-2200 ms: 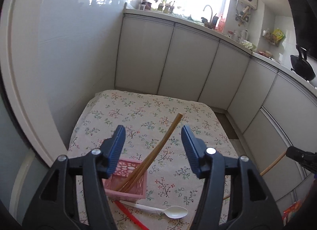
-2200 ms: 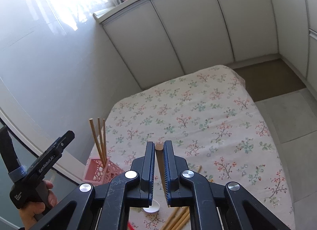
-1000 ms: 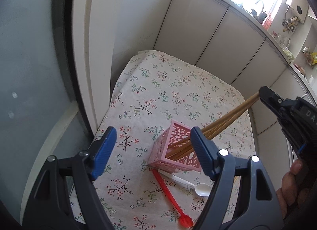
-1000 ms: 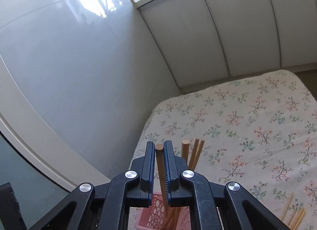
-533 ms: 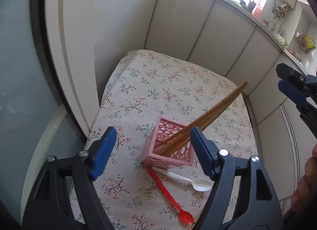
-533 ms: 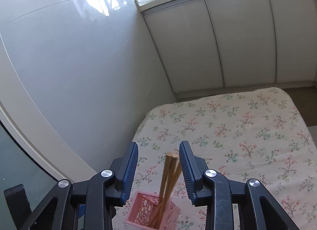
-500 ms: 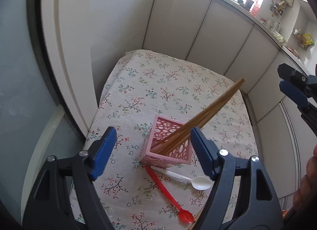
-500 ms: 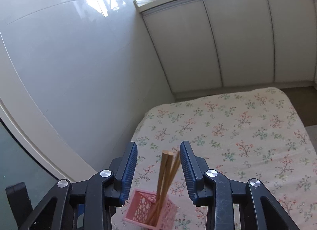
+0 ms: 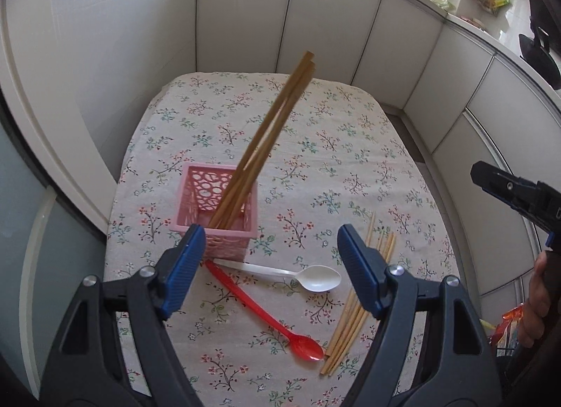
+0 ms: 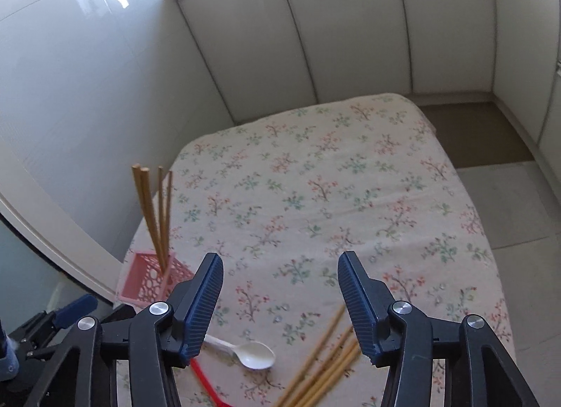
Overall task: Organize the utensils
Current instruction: 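Open both tools to release the chopsticks into the pink holder, then grasp another chopstick from the pile with the left tool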
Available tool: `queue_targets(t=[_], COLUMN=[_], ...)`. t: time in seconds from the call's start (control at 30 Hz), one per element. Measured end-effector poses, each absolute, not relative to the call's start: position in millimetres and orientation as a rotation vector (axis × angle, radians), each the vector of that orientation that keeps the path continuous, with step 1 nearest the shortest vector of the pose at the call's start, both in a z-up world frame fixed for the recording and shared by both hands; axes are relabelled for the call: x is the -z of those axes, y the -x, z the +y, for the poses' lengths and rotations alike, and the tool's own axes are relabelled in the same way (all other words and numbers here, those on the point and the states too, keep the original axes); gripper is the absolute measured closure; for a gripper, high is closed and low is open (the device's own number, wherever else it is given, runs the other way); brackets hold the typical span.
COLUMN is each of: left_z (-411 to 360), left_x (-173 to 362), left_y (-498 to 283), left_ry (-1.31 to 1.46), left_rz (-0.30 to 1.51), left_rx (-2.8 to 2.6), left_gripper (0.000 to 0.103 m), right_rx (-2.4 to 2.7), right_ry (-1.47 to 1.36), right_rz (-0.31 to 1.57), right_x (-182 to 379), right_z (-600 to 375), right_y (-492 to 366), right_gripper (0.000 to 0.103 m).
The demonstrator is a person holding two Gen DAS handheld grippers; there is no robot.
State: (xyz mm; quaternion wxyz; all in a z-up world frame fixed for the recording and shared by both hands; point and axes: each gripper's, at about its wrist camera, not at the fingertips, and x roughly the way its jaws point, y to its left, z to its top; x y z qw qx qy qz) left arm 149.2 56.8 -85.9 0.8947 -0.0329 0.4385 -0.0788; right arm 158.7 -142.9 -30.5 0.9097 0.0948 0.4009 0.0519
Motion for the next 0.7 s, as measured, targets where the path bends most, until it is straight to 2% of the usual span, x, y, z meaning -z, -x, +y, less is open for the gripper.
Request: queue_targets(t=[0.33, 0.7], left_z=[17.8, -14.8], left_x=[107.2, 145.7], left_y=[-146.6, -166.1], left_ry=[-0.026, -0.028], left_rz=[0.98, 1.116], left_rx=[0.22, 0.262], left_gripper=[0.024, 0.024], right_rx=[-0.045, 0.028], right_ry=[-0.25, -0.284], right_rz=[0.961, 1.144], right_x=[67.0, 117.0], right_z=[-184.5, -228.2], right_y=[-147.6, -150.2], right_gripper=[0.021, 0.02])
